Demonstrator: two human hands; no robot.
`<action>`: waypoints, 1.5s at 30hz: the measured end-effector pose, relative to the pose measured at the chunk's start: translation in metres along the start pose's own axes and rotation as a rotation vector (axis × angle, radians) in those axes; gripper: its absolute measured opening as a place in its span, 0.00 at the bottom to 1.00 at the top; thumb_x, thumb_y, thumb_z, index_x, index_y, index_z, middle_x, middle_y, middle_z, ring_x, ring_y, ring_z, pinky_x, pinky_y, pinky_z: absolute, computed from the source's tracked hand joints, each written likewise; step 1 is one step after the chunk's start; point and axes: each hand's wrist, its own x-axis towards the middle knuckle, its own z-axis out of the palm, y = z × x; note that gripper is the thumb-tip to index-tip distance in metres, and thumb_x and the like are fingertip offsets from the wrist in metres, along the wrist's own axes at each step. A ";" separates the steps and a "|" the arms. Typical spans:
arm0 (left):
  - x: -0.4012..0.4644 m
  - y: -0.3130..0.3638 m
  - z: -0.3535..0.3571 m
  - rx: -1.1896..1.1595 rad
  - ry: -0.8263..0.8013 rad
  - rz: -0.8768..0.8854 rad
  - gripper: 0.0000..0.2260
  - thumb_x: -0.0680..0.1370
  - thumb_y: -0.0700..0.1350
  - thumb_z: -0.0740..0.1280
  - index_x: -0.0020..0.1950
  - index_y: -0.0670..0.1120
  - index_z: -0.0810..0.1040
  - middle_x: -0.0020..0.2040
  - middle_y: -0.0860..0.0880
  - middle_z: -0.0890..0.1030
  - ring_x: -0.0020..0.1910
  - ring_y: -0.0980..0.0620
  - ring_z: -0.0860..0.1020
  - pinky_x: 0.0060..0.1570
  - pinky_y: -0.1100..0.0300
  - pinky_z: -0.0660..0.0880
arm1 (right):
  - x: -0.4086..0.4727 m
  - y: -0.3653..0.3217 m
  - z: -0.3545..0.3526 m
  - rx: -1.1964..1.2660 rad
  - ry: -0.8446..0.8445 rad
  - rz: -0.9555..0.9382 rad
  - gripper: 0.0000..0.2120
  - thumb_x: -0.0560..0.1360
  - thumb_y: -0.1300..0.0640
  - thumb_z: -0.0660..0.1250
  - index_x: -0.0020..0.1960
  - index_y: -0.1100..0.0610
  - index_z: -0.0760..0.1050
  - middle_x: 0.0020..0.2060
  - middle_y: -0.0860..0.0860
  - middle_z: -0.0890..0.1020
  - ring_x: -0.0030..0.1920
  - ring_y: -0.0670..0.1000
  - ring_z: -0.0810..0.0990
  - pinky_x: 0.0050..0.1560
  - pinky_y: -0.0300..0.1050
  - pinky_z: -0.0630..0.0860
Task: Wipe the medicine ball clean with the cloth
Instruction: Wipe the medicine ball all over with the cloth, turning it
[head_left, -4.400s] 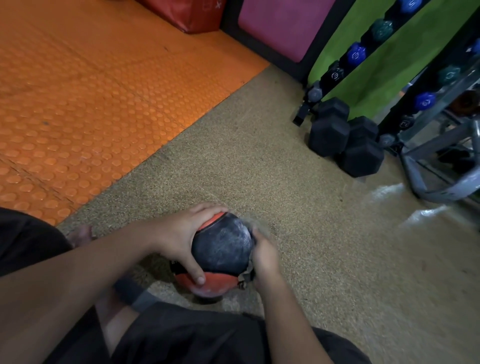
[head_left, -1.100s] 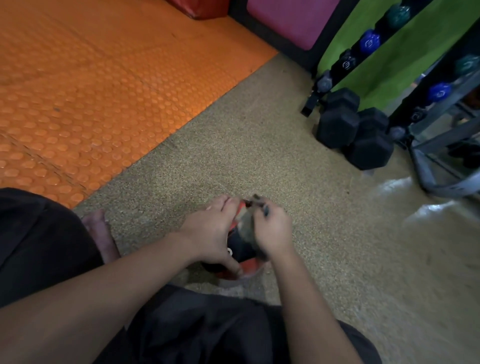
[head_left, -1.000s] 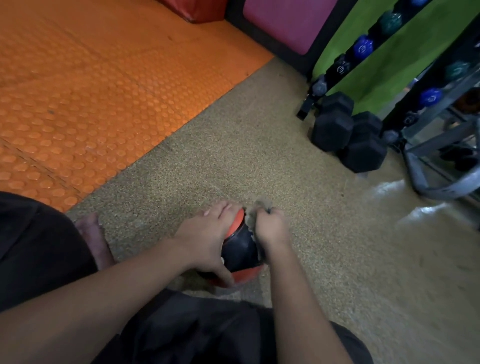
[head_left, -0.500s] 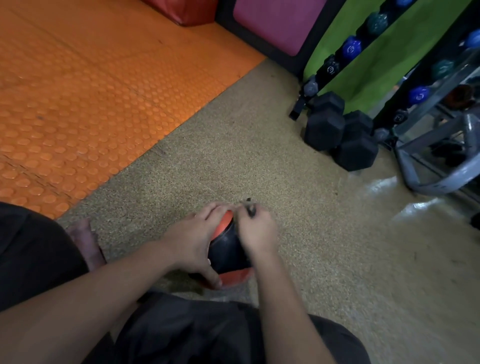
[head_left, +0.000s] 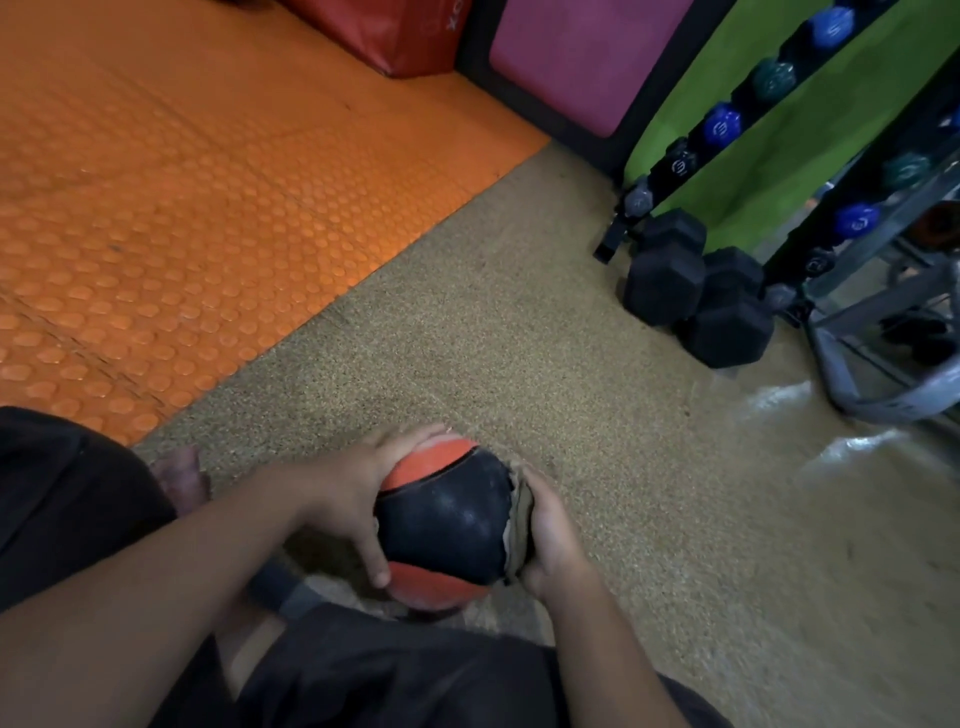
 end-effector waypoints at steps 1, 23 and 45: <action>0.000 -0.002 -0.003 -0.078 -0.048 -0.032 0.71 0.50 0.56 0.90 0.74 0.82 0.42 0.83 0.55 0.56 0.82 0.46 0.60 0.77 0.40 0.67 | -0.003 0.004 0.000 0.060 -0.006 0.015 0.19 0.82 0.44 0.63 0.54 0.56 0.86 0.51 0.57 0.87 0.50 0.58 0.86 0.56 0.51 0.79; 0.026 0.038 0.045 0.003 0.308 0.041 0.70 0.49 0.80 0.75 0.84 0.57 0.49 0.83 0.54 0.55 0.81 0.51 0.59 0.79 0.55 0.62 | -0.004 -0.010 0.008 -0.655 0.259 -0.635 0.13 0.79 0.48 0.68 0.62 0.46 0.81 0.62 0.43 0.83 0.65 0.46 0.80 0.71 0.50 0.73; 0.020 0.039 0.067 -0.028 0.401 -0.040 0.70 0.48 0.79 0.76 0.83 0.61 0.47 0.83 0.55 0.52 0.83 0.51 0.57 0.80 0.49 0.63 | -0.008 -0.011 -0.002 -0.905 0.186 -0.647 0.12 0.82 0.52 0.65 0.62 0.52 0.82 0.64 0.43 0.80 0.71 0.46 0.73 0.73 0.43 0.67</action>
